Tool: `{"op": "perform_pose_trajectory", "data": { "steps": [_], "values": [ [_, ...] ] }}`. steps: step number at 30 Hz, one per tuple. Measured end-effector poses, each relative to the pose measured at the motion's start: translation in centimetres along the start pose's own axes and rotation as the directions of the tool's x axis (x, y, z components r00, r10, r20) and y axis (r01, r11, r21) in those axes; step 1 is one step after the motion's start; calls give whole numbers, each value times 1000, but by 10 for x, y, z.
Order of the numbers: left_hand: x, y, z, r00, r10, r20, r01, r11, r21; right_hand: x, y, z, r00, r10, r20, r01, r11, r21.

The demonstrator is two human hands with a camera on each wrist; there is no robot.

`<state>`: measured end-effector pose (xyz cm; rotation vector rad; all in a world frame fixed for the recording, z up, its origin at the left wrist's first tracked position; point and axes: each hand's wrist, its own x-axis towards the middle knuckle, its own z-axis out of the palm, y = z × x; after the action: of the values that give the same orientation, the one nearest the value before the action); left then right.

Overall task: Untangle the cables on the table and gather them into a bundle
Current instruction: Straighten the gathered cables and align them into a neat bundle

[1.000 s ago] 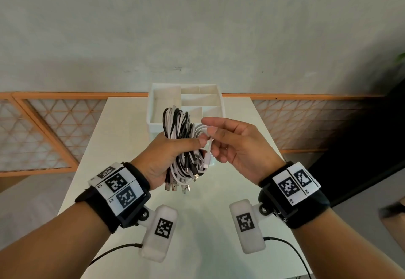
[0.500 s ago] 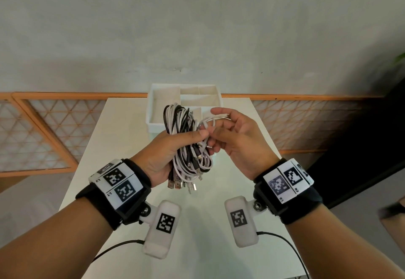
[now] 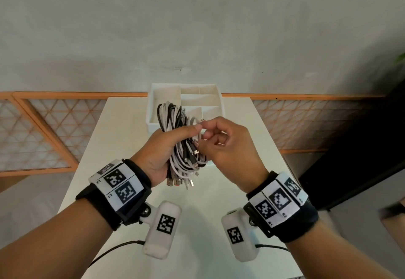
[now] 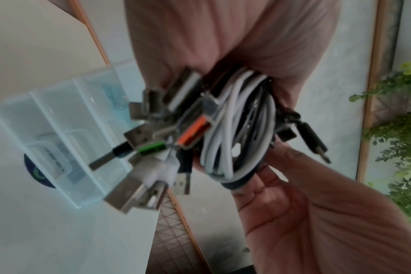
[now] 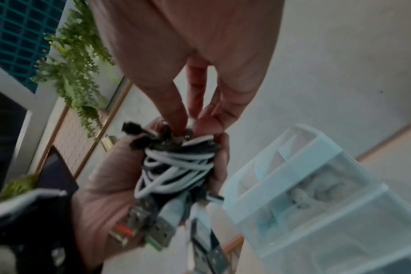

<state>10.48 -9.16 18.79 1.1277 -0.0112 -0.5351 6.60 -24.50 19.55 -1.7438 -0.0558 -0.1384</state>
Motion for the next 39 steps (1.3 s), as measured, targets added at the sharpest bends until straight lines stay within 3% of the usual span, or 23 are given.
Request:
{"op": "perform_pose_trajectory", "data": {
  "steps": [5, 8, 12, 14, 20, 22, 25, 31, 35, 39],
  "values": [
    [-1, -6, -8, 1000, 26, -1, -26, 994, 104, 7, -6, -14, 966, 202, 163, -247, 908, 340],
    [-3, -6, -8, 999, 36, 14, -38, 984, 176, 10, -1, -18, 953, 254, 163, -296, 896, 332],
    [-8, -4, -6, 1000, 1, 18, -2, 995, 99, 9, 8, -22, 923, 302, 237, -369, 869, 328],
    [-9, -4, -6, 999, -7, 40, 2, 993, 115, 7, 10, -20, 929, 279, 244, -346, 888, 303],
    [-8, -3, -5, 993, 0, 118, -20, 985, 171, 0, 13, -5, 981, 177, 76, -190, 951, 243],
    [-9, -3, -5, 991, 3, 132, -29, 981, 192, -2, 12, -8, 974, 186, 126, -215, 933, 290],
    [-10, -2, -2, 998, 41, 54, -53, 967, 249, 0, 7, -14, 941, 202, 270, -297, 877, 377],
    [-12, -3, 0, 998, 7, 62, -24, 962, 272, 1, 13, -15, 925, 211, 315, -312, 897, 314],
    [-14, -3, 0, 995, -47, 85, 26, 973, 231, 0, 17, -14, 945, 198, 260, -265, 930, 256],
    [-10, -3, -1, 995, -45, 91, 23, 974, 227, 0, 18, -4, 985, 146, 95, -157, 981, 115]
  ]
}}
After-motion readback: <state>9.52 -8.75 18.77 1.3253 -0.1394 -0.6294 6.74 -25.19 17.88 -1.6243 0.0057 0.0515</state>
